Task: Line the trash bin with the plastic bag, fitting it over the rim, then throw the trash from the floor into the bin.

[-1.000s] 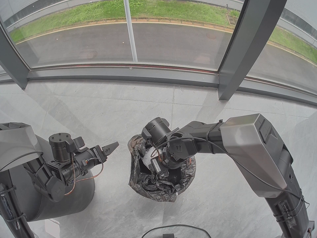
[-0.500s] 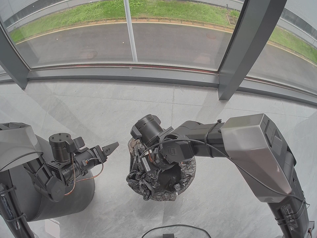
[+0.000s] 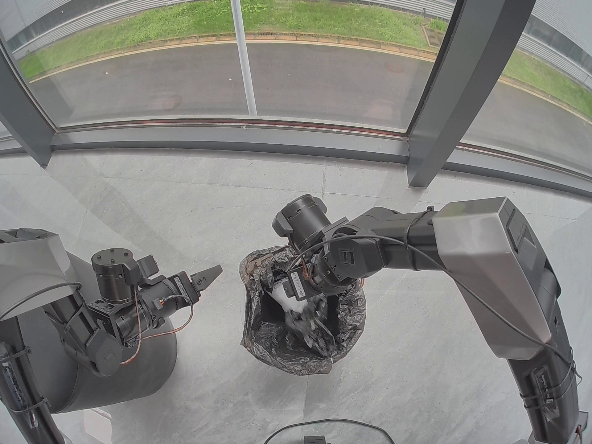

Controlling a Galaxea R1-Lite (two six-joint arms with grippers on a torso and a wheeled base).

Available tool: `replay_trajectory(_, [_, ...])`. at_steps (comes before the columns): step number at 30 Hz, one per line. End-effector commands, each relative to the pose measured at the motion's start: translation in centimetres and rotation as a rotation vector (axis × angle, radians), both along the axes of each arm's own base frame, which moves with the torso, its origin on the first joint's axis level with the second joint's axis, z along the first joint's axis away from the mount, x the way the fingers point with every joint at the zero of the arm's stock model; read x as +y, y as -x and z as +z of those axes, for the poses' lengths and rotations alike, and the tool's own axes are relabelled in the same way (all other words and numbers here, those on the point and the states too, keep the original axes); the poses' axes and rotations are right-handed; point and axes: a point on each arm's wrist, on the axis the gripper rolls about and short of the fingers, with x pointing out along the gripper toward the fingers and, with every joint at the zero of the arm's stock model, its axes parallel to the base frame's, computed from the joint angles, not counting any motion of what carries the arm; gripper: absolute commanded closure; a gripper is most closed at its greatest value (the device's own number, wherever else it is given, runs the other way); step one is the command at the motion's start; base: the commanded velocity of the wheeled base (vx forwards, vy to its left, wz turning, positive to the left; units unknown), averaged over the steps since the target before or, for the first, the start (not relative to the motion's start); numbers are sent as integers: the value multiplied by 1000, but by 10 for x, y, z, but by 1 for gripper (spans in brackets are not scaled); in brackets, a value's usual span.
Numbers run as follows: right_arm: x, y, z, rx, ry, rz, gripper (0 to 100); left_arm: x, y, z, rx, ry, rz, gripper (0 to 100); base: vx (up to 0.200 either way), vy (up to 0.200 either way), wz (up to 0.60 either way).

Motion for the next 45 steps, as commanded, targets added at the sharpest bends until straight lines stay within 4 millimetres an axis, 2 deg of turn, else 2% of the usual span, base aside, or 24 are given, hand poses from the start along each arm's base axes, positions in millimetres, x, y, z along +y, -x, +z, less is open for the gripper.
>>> replay_trajectory(1, [2,5,15,-24,-12,35,0,-1,0,-3,8,-2,-1,0,0,0,0])
replay_trajectory(5, [3,5,21,-63,-19,22,0,-1,-1,-2,7,-1,-1,0,0,0,0])
replay_trajectory(7, [2,7,32,-88,-25,20,0,-1,-1,-3,8,-2,-1,0,0,0,0])
replay_trajectory(10, [4,7,24,-73,-9,20,0,-3,0,-4,11,-2,-7,0,0,0,0])
replay_trajectory(15, [30,32,20,-60,-19,85,0,-3,0,-3,10,-2,-7,0,0,0,0])
replay_trajectory(17, [34,36,15,-46,1,107,0,-3,0,-3,10,-2,-7,0,0,0,0])
replay_trajectory(20, [33,35,9,-25,25,109,0,-2,0,-3,8,-2,-7,0,0,0,0])
replay_trajectory(25, [23,38,20,1,53,102,0,-2,2,4,-17,5,-5,0,0,0,0])
replay_trajectory(26, [15,44,38,6,66,106,0,-1,7,11,-46,11,-9,0,0,0,0])
replay_trajectory(28, [4,46,51,13,99,105,0,-3,15,22,-87,15,-21,0,0,0,0])
replay_trajectory(29, [-12,43,63,28,126,87,0,-6,23,33,-128,-4,-27,0,0,0,0])
replay_trajectory(31, [-31,45,76,62,160,60,0,-6,33,46,-185,-50,0,0,0,0,0])
replay_trajectory(33, [-61,53,95,140,236,39,0,-5,42,57,-251,-129,38,0,0,0,0])
replay_trajectory(34, [-61,53,95,140,236,39,0,-5,42,57,-251,-129,38,0,0,0,0])
replay_trajectory(35, [-99,68,115,277,365,46,0,-2,53,67,-319,-243,91,0,0,0,0])
replay_trajectory(36, [-127,78,126,383,454,61,0,1,60,70,-348,-324,121,0,0,0,0])
replay_trajectory(37, [-127,78,126,383,454,61,0,1,60,70,-348,-324,121,0,0,0,0])
replay_trajectory(38, [-163,93,142,538,548,55,0,7,72,74,-381,-428,150,0,0,0,0])
replay_trajectory(39, [-169,96,148,535,540,41,0,8,76,75,-389,-456,156,0,0,0,0])
replay_trajectory(41, [-193,109,174,459,444,-92,0,15,93,79,-414,-535,160,0,0,0,0])
replay_trajectory(43, [-222,137,210,360,348,-155,0,20,110,82,-420,-566,161,0,0,0,0])
replay_trajectory(44, [-238,166,234,277,280,-174,0,24,122,88,-423,-567,168,0,0,0,0])
replay_trajectory(45, [-242,174,240,254,259,-177,0,25,124,89,-418,-570,170,0,0,0,0])
